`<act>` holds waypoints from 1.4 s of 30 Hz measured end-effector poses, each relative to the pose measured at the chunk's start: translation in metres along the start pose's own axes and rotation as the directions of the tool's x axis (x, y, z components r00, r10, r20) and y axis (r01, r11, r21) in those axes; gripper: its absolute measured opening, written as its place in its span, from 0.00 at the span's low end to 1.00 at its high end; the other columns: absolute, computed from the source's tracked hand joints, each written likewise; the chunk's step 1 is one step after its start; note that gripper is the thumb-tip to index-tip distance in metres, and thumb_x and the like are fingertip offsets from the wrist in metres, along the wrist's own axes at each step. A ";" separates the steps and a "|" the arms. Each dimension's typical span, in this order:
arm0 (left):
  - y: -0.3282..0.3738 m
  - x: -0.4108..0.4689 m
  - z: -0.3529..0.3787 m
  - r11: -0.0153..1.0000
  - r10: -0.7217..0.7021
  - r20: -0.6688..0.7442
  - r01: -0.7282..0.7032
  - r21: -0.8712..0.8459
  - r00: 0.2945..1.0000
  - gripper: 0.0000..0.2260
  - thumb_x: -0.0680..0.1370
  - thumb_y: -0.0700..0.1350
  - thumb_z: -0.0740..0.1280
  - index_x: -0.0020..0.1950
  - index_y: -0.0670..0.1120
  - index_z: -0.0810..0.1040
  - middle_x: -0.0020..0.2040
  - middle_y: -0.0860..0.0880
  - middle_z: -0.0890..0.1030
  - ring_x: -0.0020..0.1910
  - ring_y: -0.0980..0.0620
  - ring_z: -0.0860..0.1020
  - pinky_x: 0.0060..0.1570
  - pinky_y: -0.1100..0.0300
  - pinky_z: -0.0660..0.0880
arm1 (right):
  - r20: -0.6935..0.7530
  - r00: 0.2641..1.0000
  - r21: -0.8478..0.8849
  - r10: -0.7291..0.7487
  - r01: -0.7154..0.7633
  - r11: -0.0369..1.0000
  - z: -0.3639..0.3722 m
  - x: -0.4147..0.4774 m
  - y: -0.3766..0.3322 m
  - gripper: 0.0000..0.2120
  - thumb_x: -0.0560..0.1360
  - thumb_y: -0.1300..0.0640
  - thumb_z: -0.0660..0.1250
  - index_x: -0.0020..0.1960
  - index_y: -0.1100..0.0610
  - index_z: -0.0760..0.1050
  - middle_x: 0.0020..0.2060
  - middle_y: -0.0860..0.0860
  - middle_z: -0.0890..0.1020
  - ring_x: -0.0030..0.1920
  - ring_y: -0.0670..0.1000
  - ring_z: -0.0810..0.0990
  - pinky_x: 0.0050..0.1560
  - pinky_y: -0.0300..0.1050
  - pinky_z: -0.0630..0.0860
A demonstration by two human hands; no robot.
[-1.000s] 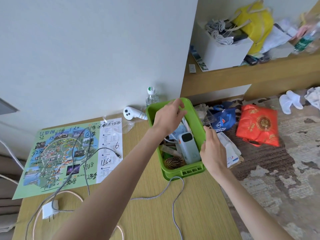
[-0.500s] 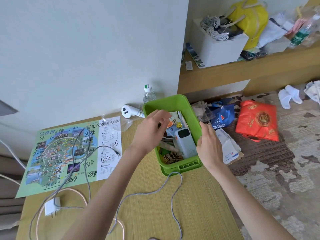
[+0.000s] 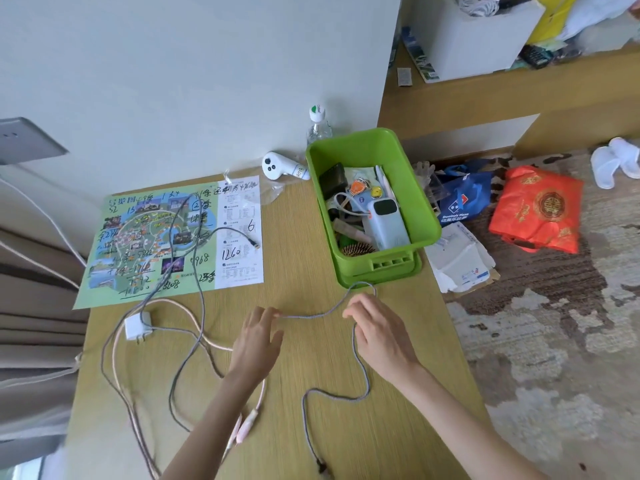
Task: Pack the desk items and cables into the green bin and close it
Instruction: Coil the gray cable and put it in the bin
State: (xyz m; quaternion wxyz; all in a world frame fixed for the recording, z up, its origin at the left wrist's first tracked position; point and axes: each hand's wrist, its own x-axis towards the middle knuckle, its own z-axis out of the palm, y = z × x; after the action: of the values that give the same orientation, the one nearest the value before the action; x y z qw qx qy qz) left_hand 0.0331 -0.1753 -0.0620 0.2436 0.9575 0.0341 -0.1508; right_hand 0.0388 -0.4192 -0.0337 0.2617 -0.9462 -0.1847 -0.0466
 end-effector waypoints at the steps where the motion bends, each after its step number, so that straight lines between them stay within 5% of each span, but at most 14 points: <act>1: -0.005 -0.005 0.004 1.000 -0.015 0.013 0.015 0.007 1.000 0.15 0.79 0.44 0.66 0.65 0.46 0.73 0.60 0.49 0.72 0.60 0.50 0.74 0.44 0.55 0.79 | 0.090 0.996 0.010 0.000 -0.001 1.000 0.008 -0.009 0.000 0.10 0.70 0.69 0.66 0.47 0.57 0.75 0.45 0.47 0.76 0.40 0.45 0.74 0.39 0.33 0.69; 3: -0.012 -0.015 0.011 1.000 -0.028 0.026 0.028 0.011 0.999 0.15 0.78 0.43 0.68 0.65 0.45 0.73 0.60 0.48 0.71 0.58 0.49 0.75 0.43 0.55 0.79 | 0.264 0.964 0.008 -0.033 0.032 0.999 0.021 -0.025 0.000 0.05 0.74 0.58 0.69 0.48 0.54 0.74 0.46 0.45 0.74 0.41 0.42 0.70 0.40 0.34 0.71; 6: -0.015 -0.020 0.018 0.999 -0.037 -0.020 0.037 0.004 0.999 0.14 0.78 0.41 0.68 0.63 0.44 0.72 0.59 0.48 0.72 0.57 0.50 0.75 0.42 0.55 0.80 | 0.533 0.846 -0.034 -0.033 0.061 0.998 0.033 -0.041 0.000 0.24 0.71 0.34 0.64 0.55 0.52 0.72 0.53 0.45 0.70 0.53 0.45 0.68 0.55 0.40 0.70; 8: -0.015 -0.019 0.020 0.998 -0.054 -0.060 0.056 0.032 0.997 0.10 0.79 0.42 0.66 0.60 0.44 0.74 0.56 0.48 0.74 0.55 0.49 0.74 0.42 0.55 0.78 | 0.596 0.802 -0.056 -0.040 0.092 0.994 0.034 -0.046 0.000 0.33 0.64 0.30 0.66 0.58 0.52 0.71 0.56 0.45 0.67 0.56 0.46 0.66 0.59 0.41 0.65; 11: -0.014 -0.014 0.021 0.991 -0.038 -0.067 0.046 0.124 0.997 0.06 0.81 0.44 0.62 0.56 0.44 0.76 0.53 0.48 0.76 0.54 0.48 0.74 0.46 0.55 0.75 | 0.600 0.794 -0.073 -0.100 0.179 0.981 0.037 -0.052 0.002 0.26 0.63 0.44 0.76 0.53 0.53 0.70 0.54 0.46 0.66 0.55 0.47 0.65 0.59 0.42 0.65; 15: -0.010 -0.008 0.020 0.981 -0.034 0.075 0.019 0.196 0.997 0.08 0.82 0.42 0.60 0.60 0.42 0.72 0.54 0.47 0.77 0.51 0.48 0.77 0.50 0.55 0.77 | 0.538 0.835 -0.154 -0.115 0.231 0.961 0.040 -0.059 0.001 0.09 0.69 0.59 0.73 0.39 0.56 0.72 0.44 0.49 0.73 0.51 0.50 0.72 0.58 0.48 0.74; 18: -0.005 -0.006 0.014 0.998 -0.009 0.159 -0.002 0.068 0.987 0.05 0.82 0.38 0.57 0.57 0.41 0.69 0.47 0.45 0.79 0.42 0.46 0.81 0.39 0.51 0.80 | 0.569 0.822 -0.224 -0.016 0.174 0.959 0.042 -0.057 0.003 0.02 0.73 0.61 0.66 0.43 0.59 0.75 0.49 0.53 0.77 0.57 0.53 0.73 0.68 0.50 0.68; 23: 0.007 -0.009 0.000 0.992 0.110 0.179 -0.098 -0.074 0.978 0.09 0.83 0.43 0.59 0.60 0.43 0.73 0.44 0.50 0.83 0.45 0.53 0.82 0.47 0.52 0.81 | 0.560 0.821 -0.278 0.109 0.063 0.958 0.040 -0.051 0.001 0.03 0.74 0.59 0.62 0.46 0.58 0.73 0.50 0.55 0.76 0.57 0.54 0.73 0.71 0.52 0.64; 26: 0.010 -0.011 -0.001 0.991 0.110 0.215 -0.091 -0.099 0.970 0.11 0.83 0.46 0.59 0.61 0.45 0.77 0.45 0.51 0.84 0.46 0.55 0.82 0.52 0.53 0.79 | 0.444 0.887 -0.218 0.130 -0.034 0.975 0.030 -0.043 -0.010 0.04 0.73 0.59 0.61 0.40 0.56 0.66 0.36 0.49 0.72 0.40 0.50 0.70 0.53 0.45 0.71; 30: 0.013 -0.011 -0.002 0.989 0.079 0.285 -0.038 -0.145 0.955 0.17 0.80 0.56 0.63 0.63 0.47 0.78 0.54 0.50 0.81 0.52 0.51 0.79 0.52 0.56 0.75 | 0.361 0.919 0.029 0.158 -0.180 0.983 0.012 -0.029 -0.023 0.06 0.70 0.60 0.66 0.38 0.55 0.69 0.31 0.47 0.76 0.32 0.49 0.73 0.35 0.42 0.68; 33: 0.016 -0.010 -0.002 0.983 0.072 0.297 -0.016 -0.185 0.952 0.17 0.78 0.58 0.65 0.59 0.48 0.78 0.50 0.49 0.81 0.48 0.51 0.78 0.48 0.56 0.74 | 0.476 0.863 0.235 0.169 -0.310 0.921 -0.007 -0.016 -0.028 0.07 0.70 0.61 0.68 0.40 0.52 0.72 0.33 0.48 0.79 0.33 0.46 0.76 0.36 0.42 0.75; 37: 0.023 -0.013 -0.010 0.973 0.087 0.215 -0.036 -0.229 0.973 0.20 0.76 0.58 0.67 0.62 0.50 0.68 0.46 0.52 0.78 0.43 0.51 0.78 0.47 0.53 0.75 | 0.467 0.861 0.331 0.200 -0.380 0.864 -0.040 0.009 -0.031 0.08 0.69 0.61 0.65 0.40 0.47 0.74 0.31 0.48 0.81 0.32 0.40 0.76 0.35 0.35 0.70; 42: 0.041 -0.010 -0.029 0.957 0.221 0.254 -0.160 -0.240 0.942 0.19 0.78 0.57 0.66 0.66 0.52 0.72 0.59 0.49 0.74 0.58 0.51 0.74 0.61 0.53 0.70 | 0.409 0.903 0.453 0.128 -0.323 0.831 -0.075 0.041 -0.036 0.08 0.70 0.62 0.63 0.42 0.49 0.76 0.31 0.49 0.83 0.31 0.45 0.78 0.39 0.43 0.73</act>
State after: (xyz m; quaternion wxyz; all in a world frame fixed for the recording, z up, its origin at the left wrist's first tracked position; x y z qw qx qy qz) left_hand 0.0373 -0.1968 -0.0159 0.3621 0.8933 -0.0775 -0.2548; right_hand 0.0643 -0.4156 0.0560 0.4678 -0.8498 -0.1206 0.2107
